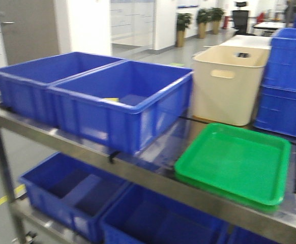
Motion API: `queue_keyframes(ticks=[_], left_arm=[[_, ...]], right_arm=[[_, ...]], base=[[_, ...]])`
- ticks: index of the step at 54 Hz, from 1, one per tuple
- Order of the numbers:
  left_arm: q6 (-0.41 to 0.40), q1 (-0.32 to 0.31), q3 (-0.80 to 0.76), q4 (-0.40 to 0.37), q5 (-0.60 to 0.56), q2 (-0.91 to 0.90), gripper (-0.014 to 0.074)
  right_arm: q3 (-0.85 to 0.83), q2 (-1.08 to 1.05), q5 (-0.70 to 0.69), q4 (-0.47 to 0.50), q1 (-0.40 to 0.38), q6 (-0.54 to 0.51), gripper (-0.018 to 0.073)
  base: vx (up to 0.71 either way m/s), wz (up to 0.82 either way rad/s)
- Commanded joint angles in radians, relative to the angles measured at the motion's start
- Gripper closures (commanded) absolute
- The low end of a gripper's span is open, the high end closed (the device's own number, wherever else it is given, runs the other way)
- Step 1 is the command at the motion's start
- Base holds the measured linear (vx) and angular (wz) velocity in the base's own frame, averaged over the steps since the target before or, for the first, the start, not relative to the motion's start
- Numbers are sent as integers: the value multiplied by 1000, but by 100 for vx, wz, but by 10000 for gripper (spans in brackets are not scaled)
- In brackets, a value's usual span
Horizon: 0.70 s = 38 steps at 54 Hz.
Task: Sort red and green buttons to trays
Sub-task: 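Position the base facing the green and red trays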
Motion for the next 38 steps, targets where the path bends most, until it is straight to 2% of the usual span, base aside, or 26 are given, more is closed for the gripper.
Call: queue_keyframes(ticks=[1,21,38], left_arm=[[-11,-9,-33,-44,-9,7,602],[-11,-9,-33,-44,-9,7,602],[-11,-9,-33,-44,-9,7,602]], right_arm=[[-31,3,-78,-18,2,-7,568],[-31,3,-78,-18,2,-7,568],[-31,3,-78,-18,2,-7,568]], base=[[26,-60],[23,-54],[21,-36]])
